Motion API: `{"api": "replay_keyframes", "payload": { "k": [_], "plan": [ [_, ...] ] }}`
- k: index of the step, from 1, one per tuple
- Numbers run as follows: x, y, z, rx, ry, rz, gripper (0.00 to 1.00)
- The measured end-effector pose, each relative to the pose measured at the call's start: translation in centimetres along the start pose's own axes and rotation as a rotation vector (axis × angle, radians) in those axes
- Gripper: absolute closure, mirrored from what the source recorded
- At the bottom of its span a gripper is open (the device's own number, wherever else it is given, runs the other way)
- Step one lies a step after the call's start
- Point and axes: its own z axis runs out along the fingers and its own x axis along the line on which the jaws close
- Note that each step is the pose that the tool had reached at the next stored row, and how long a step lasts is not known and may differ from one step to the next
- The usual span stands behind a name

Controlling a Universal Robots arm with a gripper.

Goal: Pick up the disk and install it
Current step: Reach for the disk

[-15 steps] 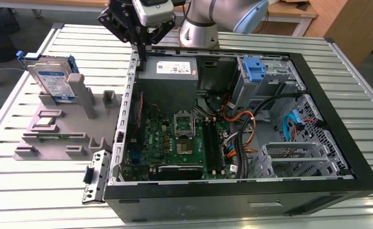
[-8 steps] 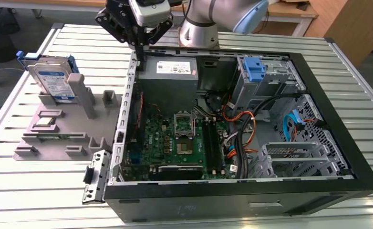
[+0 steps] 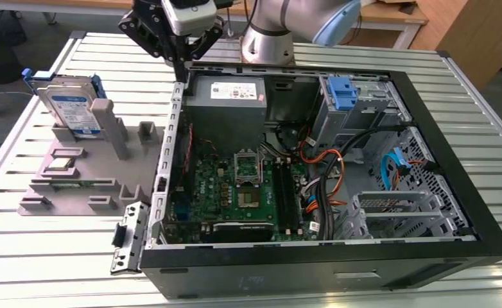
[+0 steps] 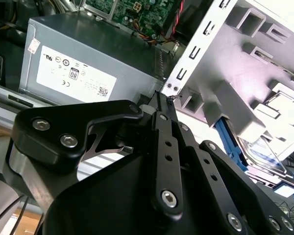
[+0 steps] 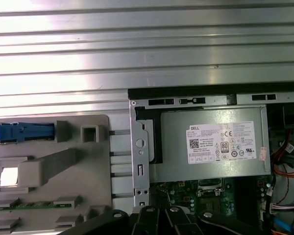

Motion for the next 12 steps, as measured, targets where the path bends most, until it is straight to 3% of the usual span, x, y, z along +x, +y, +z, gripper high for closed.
{"api": "replay_keyframes", "payload": {
  "k": [12],
  "plan": [
    [0.72, -0.05, 0.03, 0.0000, -0.0004, 0.000, 0.90]
  ]
}}
